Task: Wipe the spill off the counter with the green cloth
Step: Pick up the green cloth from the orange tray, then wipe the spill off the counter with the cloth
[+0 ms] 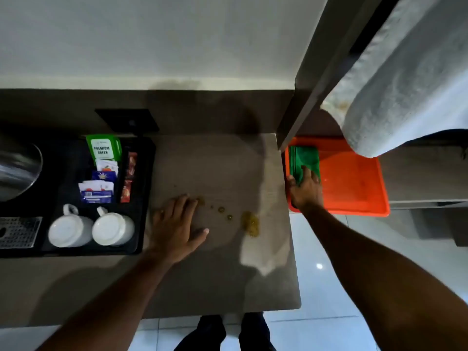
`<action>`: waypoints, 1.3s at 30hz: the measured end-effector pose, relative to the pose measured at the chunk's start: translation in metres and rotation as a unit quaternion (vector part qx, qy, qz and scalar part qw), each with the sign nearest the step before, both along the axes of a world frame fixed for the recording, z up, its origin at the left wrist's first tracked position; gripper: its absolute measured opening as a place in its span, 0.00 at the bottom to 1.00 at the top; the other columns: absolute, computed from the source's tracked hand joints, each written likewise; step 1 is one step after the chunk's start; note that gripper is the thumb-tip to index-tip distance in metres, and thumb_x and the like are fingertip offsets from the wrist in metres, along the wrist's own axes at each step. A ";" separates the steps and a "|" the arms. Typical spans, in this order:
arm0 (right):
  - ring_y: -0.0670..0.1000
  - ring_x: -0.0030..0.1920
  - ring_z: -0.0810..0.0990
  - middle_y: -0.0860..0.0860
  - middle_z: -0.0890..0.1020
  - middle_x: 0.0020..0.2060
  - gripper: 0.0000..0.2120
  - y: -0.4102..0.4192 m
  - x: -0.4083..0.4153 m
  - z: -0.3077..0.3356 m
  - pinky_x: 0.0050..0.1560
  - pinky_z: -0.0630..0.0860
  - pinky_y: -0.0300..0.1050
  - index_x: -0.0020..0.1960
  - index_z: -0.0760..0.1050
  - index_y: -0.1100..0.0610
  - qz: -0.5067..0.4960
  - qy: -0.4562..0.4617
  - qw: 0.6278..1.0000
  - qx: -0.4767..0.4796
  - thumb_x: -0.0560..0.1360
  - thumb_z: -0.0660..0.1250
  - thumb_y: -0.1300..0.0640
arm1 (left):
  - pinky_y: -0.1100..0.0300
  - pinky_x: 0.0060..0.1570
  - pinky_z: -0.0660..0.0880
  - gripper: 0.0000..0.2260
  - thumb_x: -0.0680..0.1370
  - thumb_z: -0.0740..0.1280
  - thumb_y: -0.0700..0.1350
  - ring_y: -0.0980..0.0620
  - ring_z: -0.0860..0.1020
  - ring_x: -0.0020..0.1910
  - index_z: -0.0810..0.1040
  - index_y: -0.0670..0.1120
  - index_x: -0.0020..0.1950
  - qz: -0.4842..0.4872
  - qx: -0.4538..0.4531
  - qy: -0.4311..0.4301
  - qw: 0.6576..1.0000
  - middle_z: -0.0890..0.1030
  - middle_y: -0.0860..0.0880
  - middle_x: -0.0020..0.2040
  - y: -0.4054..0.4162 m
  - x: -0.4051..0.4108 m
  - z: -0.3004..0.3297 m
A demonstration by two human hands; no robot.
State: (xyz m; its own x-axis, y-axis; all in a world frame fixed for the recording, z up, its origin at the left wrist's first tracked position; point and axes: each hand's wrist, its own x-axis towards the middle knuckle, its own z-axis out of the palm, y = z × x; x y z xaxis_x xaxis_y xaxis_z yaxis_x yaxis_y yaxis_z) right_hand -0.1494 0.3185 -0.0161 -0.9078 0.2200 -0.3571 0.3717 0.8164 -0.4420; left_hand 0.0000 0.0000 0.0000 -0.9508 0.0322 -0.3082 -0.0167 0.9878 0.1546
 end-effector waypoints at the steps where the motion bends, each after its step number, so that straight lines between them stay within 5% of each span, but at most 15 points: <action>1: 0.65 0.77 0.65 0.61 0.66 0.77 0.30 0.003 -0.006 -0.004 0.75 0.65 0.65 0.80 0.60 0.56 -0.012 -0.009 1.000 0.007 0.82 0.61 0.47 | 0.40 0.63 0.69 0.38 0.73 0.56 0.69 0.38 0.71 0.73 0.72 0.45 0.74 0.001 0.004 -0.006 1.000 0.70 0.42 0.77 0.000 0.000 -0.004; 6: 0.64 0.76 0.63 0.56 0.66 0.76 0.24 0.009 -0.017 -0.021 0.72 0.64 0.73 0.77 0.65 0.51 -0.021 -0.048 0.998 0.025 0.81 0.63 0.53 | 0.37 0.66 0.66 0.36 0.76 0.58 0.66 0.36 0.69 0.74 0.71 0.43 0.75 0.008 -0.015 0.051 0.999 0.69 0.40 0.78 0.002 0.008 -0.026; 11: 0.64 0.72 0.69 0.56 0.68 0.75 0.25 0.010 -0.026 -0.034 0.71 0.68 0.68 0.71 0.76 0.52 -0.133 0.001 0.991 -0.011 0.76 0.64 0.67 | 0.34 0.67 0.67 0.35 0.76 0.60 0.65 0.35 0.69 0.75 0.71 0.43 0.76 0.012 -0.008 0.083 0.996 0.69 0.40 0.79 0.001 0.011 -0.034; 14: 0.63 0.70 0.72 0.55 0.69 0.73 0.25 0.008 -0.036 -0.033 0.69 0.70 0.66 0.69 0.75 0.53 -0.247 0.016 0.968 -0.042 0.74 0.69 0.66 | 0.33 0.67 0.67 0.35 0.76 0.61 0.65 0.36 0.68 0.76 0.71 0.44 0.76 0.019 -0.001 0.091 0.996 0.69 0.41 0.79 0.001 0.012 -0.036; 17: 0.63 0.72 0.72 0.57 0.74 0.72 0.36 0.011 -0.046 -0.027 0.70 0.70 0.63 0.75 0.68 0.55 -0.343 0.022 0.938 -0.053 0.70 0.78 0.59 | 0.34 0.67 0.67 0.35 0.76 0.62 0.65 0.37 0.68 0.76 0.71 0.44 0.76 0.014 0.006 0.113 0.994 0.69 0.42 0.79 -0.001 0.012 -0.040; 21: 0.61 0.64 0.81 0.58 0.84 0.60 0.21 0.015 -0.050 -0.023 0.69 0.74 0.61 0.58 0.79 0.56 -0.357 0.014 0.930 -0.081 0.68 0.79 0.51 | 0.35 0.67 0.67 0.35 0.75 0.64 0.65 0.38 0.68 0.76 0.71 0.46 0.76 0.014 0.005 0.129 0.992 0.69 0.42 0.79 -0.003 0.013 -0.046; 24: 0.63 0.59 0.83 0.58 0.85 0.56 0.15 0.009 -0.047 -0.005 0.68 0.74 0.61 0.51 0.79 0.54 -0.317 0.027 0.942 -0.102 0.68 0.75 0.49 | 0.36 0.66 0.66 0.35 0.75 0.64 0.66 0.38 0.69 0.75 0.72 0.46 0.75 0.010 0.005 0.152 0.988 0.70 0.42 0.78 -0.004 0.014 -0.050; 28: 0.63 0.58 0.82 0.60 0.81 0.58 0.21 -0.027 -0.025 0.019 0.60 0.79 0.59 0.54 0.81 0.59 -0.179 0.125 0.976 0.003 0.69 0.69 0.45 | 0.38 0.70 0.64 0.36 0.76 0.62 0.67 0.39 0.67 0.77 0.69 0.47 0.77 0.015 0.002 0.132 0.991 0.67 0.43 0.80 -0.004 0.014 -0.049; 30: 0.63 0.65 0.76 0.61 0.77 0.63 0.22 -0.057 -0.003 0.016 0.69 0.71 0.63 0.59 0.77 0.61 -0.072 0.172 0.982 0.030 0.72 0.67 0.47 | 0.37 0.73 0.62 0.37 0.76 0.60 0.68 0.39 0.64 0.79 0.65 0.47 0.79 0.029 0.001 0.108 0.994 0.63 0.43 0.82 -0.004 0.019 -0.047; 33: 0.60 0.79 0.62 0.60 0.70 0.75 0.27 -0.105 0.033 0.001 0.79 0.52 0.70 0.74 0.67 0.63 0.060 0.113 0.992 -0.021 0.79 0.64 0.52 | 0.34 0.77 0.58 0.38 0.77 0.56 0.69 0.39 0.59 0.81 0.58 0.49 0.82 0.072 -0.009 0.076 0.994 0.60 0.43 0.84 -0.003 0.035 -0.048; 36: 0.59 0.83 0.51 0.52 0.59 0.82 0.30 -0.133 0.056 -0.017 0.75 0.41 0.77 0.78 0.62 0.59 0.183 0.078 0.979 0.039 0.79 0.62 0.49 | 0.35 0.78 0.56 0.38 0.78 0.54 0.68 0.39 0.56 0.82 0.55 0.51 0.84 0.078 -0.024 0.062 0.995 0.57 0.44 0.84 -0.004 0.053 -0.051; 39: 0.62 0.83 0.47 0.49 0.55 0.83 0.33 -0.138 0.056 -0.025 0.71 0.38 0.82 0.81 0.58 0.47 0.206 0.068 0.972 0.085 0.77 0.61 0.45 | 0.35 0.79 0.56 0.37 0.78 0.55 0.67 0.39 0.56 0.83 0.56 0.51 0.84 0.065 -0.011 0.074 0.995 0.57 0.45 0.85 -0.007 0.065 -0.053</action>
State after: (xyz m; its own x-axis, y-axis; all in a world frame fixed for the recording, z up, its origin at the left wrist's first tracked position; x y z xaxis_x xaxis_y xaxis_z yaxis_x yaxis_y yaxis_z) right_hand -0.0930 0.1806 -0.0409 -0.9679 -0.1269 -0.2168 -0.0551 0.9493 -0.3094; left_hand 0.0652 -0.0073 -0.0533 -0.9816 -0.0990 -0.1632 -0.1228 0.9821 0.1426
